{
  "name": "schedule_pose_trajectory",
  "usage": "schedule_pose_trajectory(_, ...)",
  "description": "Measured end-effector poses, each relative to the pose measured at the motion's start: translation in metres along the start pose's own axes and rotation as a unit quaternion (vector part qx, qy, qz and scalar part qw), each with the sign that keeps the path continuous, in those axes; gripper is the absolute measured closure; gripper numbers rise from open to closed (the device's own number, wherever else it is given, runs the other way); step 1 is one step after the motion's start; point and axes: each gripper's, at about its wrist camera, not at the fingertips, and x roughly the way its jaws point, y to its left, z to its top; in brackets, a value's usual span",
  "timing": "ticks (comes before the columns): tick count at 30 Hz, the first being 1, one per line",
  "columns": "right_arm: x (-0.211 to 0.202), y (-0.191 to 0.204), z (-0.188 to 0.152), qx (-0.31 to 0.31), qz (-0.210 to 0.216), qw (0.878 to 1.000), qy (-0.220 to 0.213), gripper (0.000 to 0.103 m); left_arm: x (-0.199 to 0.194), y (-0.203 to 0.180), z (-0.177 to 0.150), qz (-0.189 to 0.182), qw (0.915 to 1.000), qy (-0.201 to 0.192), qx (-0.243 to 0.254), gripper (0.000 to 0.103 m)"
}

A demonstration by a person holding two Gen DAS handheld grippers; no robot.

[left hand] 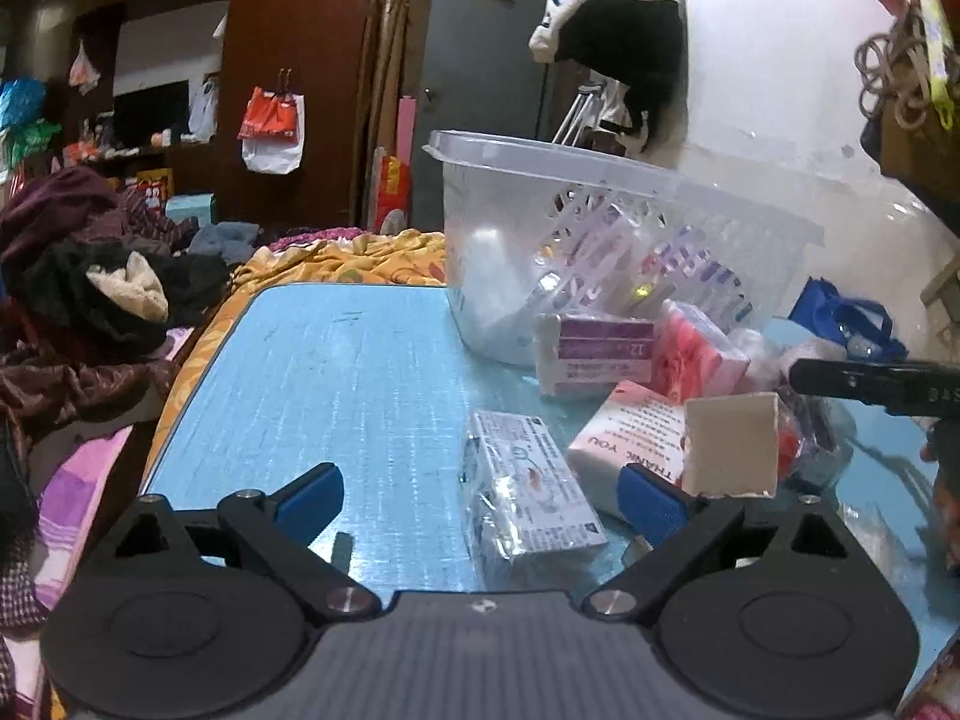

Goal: Organize objects
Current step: 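Grasp the clear pill packet with the left tool while the right tool grasps a white wrapped box, then carry both items over the white basket and open both tools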

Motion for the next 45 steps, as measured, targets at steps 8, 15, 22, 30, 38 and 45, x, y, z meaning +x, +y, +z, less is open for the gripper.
schedule_pose_trajectory(8, -0.001, 0.003, 0.0, -0.002, -0.008, 1.0, -0.015, 0.011, 0.002, -0.017, -0.001, 0.011, 0.9985, 0.008, 0.053, 0.005)
schedule_pose_trajectory(15, -0.001, -0.002, -0.001, 0.01, 0.002, 1.0, -0.012, 0.018, 0.007, -0.013, -0.002, -0.002, 0.9989, 0.02, 0.042, 0.05)
schedule_pose_trajectory(22, -0.001, -0.005, -0.001, 0.021, 0.006, 1.0, -0.02, 0.019, 0.004, -0.014, -0.003, 0.003, 0.9992, 0.011, 0.039, 0.057)
schedule_pose_trajectory(30, -0.011, 0.002, -0.003, 0.004, 0.001, 0.999, -0.053, 0.019, -0.007, -0.009, -0.005, -0.019, 0.9989, -0.028, 0.031, 0.057)
schedule_pose_trajectory(38, -0.022, 0.003, -0.004, 0.003, 0.001, 0.996, -0.089, 0.019, -0.02, -0.007, -0.009, -0.035, 0.9962, -0.075, 0.026, 0.057)
schedule_pose_trajectory(45, -0.039, -0.001, -0.007, 0.012, 0.01, 0.989, -0.149, 0.019, -0.04, -0.013, 0.002, -0.053, 0.9889, -0.138, 0.015, 0.057)
